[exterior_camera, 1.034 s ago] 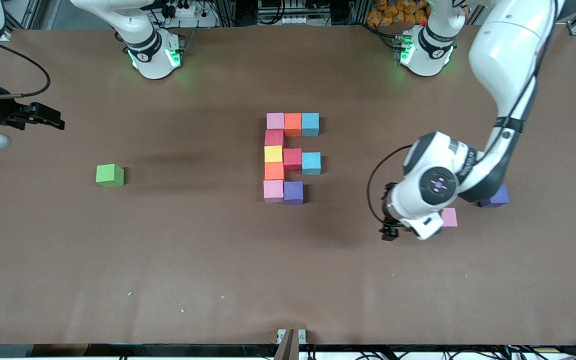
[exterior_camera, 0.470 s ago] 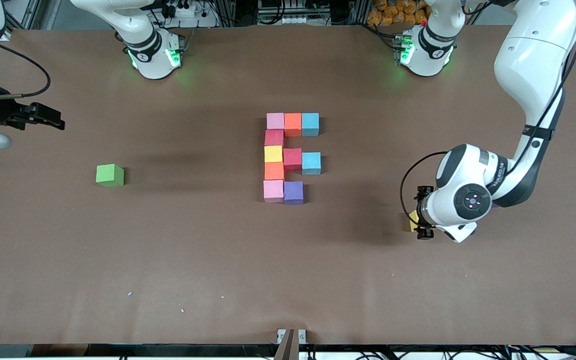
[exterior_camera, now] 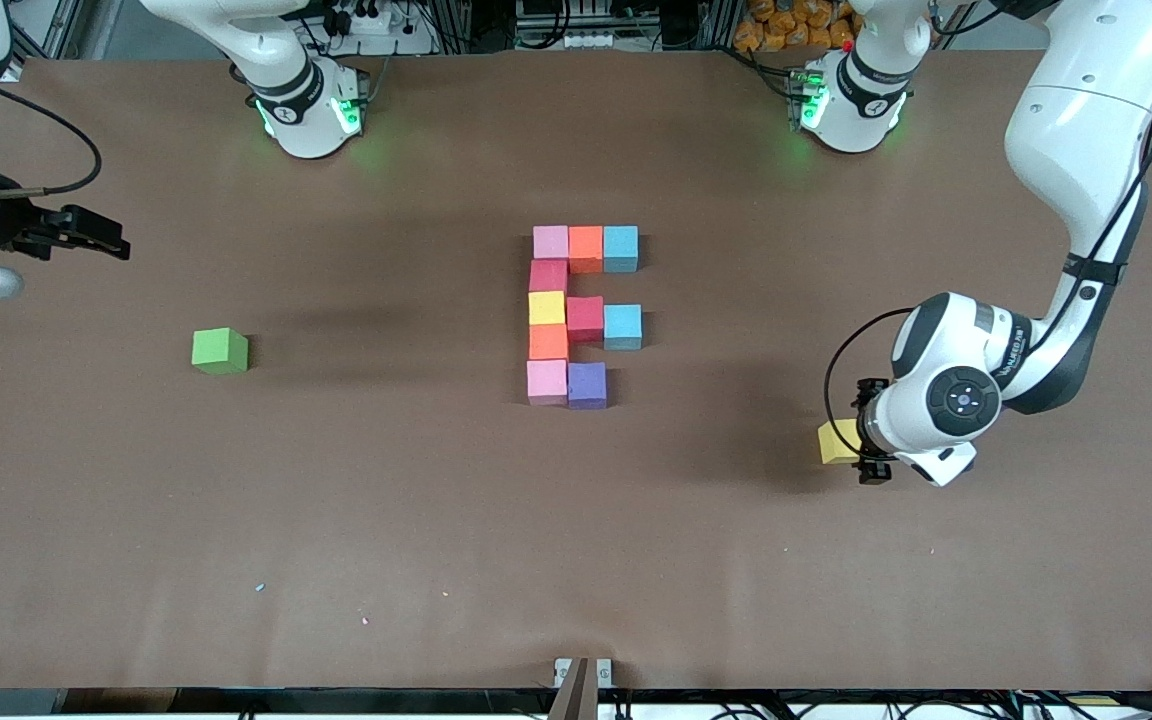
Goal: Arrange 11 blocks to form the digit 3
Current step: 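Move the left gripper to the yellow cube and grasp it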
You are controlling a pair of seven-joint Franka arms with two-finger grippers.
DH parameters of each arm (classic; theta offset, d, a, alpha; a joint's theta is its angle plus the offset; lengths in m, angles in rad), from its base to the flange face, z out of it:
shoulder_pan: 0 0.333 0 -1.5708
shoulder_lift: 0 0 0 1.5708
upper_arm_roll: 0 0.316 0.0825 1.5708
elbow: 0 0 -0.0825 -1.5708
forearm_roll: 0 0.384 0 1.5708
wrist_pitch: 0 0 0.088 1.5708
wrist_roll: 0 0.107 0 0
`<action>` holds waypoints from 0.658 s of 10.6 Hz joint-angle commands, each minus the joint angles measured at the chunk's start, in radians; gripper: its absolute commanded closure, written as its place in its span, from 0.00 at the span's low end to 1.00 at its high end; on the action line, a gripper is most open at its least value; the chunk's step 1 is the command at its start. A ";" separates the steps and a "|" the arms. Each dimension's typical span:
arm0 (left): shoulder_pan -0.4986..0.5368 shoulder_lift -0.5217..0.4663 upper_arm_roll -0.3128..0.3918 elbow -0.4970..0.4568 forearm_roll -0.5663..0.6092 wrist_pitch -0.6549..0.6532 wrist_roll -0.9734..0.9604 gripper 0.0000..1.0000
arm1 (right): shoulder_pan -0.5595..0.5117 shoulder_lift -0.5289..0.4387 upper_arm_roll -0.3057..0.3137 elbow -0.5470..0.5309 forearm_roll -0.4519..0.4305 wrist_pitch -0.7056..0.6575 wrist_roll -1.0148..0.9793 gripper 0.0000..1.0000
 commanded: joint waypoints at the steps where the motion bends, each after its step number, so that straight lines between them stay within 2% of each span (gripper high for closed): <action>1: 0.019 -0.002 -0.011 -0.030 0.029 0.048 -0.002 0.00 | 0.012 -0.003 -0.005 0.002 -0.019 -0.003 0.004 0.00; 3: 0.019 0.015 -0.011 -0.031 0.069 0.065 -0.004 0.00 | 0.012 -0.003 -0.005 0.002 -0.025 -0.003 0.004 0.00; 7: 0.010 0.034 -0.011 -0.030 0.071 0.070 -0.012 0.00 | 0.015 -0.003 -0.005 0.002 -0.025 -0.003 0.004 0.00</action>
